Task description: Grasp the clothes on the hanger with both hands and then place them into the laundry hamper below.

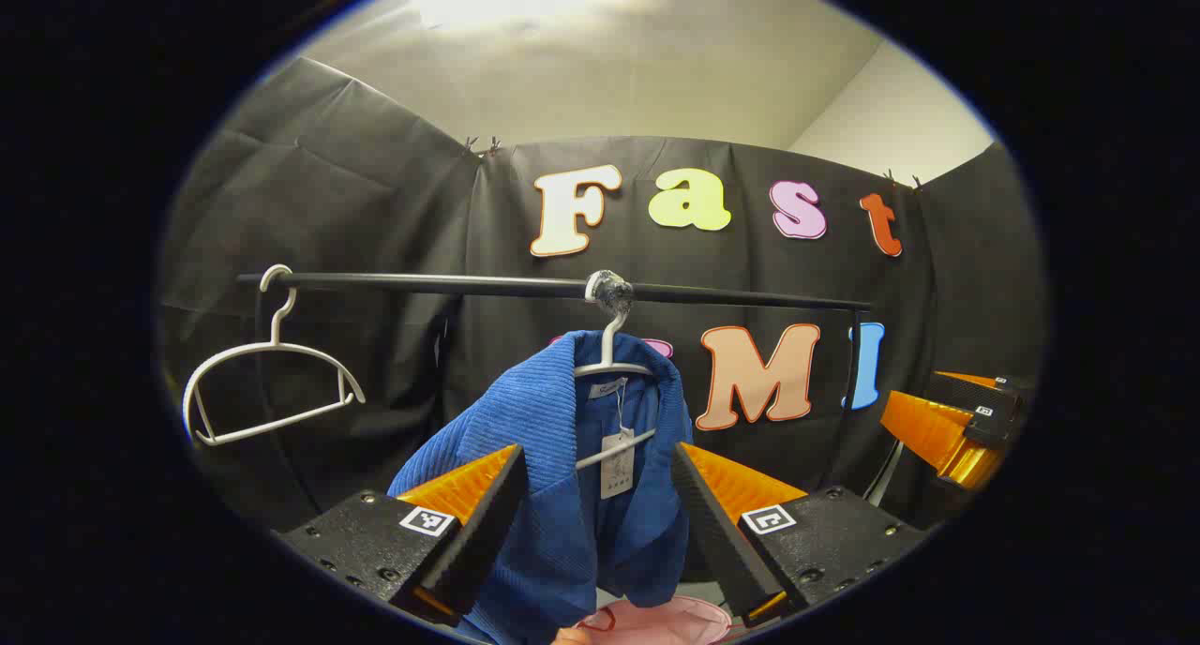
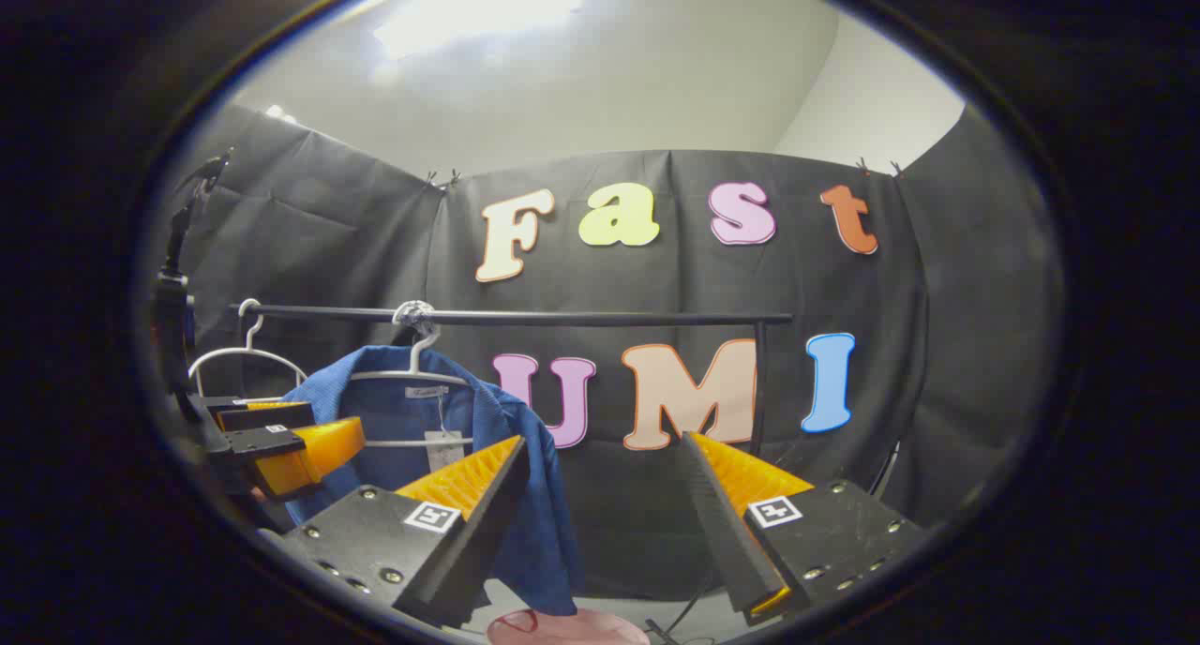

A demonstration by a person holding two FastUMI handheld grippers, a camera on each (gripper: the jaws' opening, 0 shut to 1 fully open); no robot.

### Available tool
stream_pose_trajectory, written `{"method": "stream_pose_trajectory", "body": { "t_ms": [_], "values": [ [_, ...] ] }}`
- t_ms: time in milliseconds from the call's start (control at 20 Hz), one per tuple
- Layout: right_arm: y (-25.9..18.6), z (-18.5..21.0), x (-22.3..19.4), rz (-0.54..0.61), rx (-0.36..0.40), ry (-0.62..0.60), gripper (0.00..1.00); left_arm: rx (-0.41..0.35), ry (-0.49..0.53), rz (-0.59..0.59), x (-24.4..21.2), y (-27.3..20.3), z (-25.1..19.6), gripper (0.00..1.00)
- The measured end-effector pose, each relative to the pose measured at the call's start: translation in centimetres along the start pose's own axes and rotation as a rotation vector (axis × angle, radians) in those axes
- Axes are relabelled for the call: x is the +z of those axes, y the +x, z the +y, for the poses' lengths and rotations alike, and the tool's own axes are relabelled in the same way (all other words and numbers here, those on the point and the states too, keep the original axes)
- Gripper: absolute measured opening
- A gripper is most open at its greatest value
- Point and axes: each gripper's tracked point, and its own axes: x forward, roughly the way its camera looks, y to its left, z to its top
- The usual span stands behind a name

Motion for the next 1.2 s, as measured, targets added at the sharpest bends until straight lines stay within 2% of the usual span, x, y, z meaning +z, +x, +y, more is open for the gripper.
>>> {"method": "stream_pose_trajectory", "body": {
  "t_ms": [150,250,350,400,950,1000,1200],
  "values": [
    [0.4,0.1,0.0,0.0,0.004,0.003,0.93,0.001,0.001,0.0,-0.1,0.3,0.2,0.94],
    [0.6,0.1,0.0,-0.002,0.007,0.001,0.96,0.003,0.0,0.003,-0.1,0.5,0.3,0.94],
    [0.9,0.2,0.0,-0.003,0.011,-0.001,0.93,0.007,-0.001,0.005,-0.2,0.6,0.4,0.94],
    [0.9,0.3,0.0,-0.003,0.014,-0.002,0.96,0.009,0.001,0.008,-0.2,0.6,0.4,0.94],
    [1.0,0.8,-0.3,-0.003,0.042,-0.026,0.95,0.024,0.021,-0.004,0.1,0.5,0.4,0.94],
    [0.9,0.9,-0.3,-0.003,0.046,-0.025,0.98,0.027,0.023,-0.005,0.1,0.5,0.4,0.94],
    [0.9,1.0,-0.6,-0.002,0.064,-0.023,0.96,0.044,0.029,-0.005,0.1,0.6,0.4,0.94]
  ]
}}
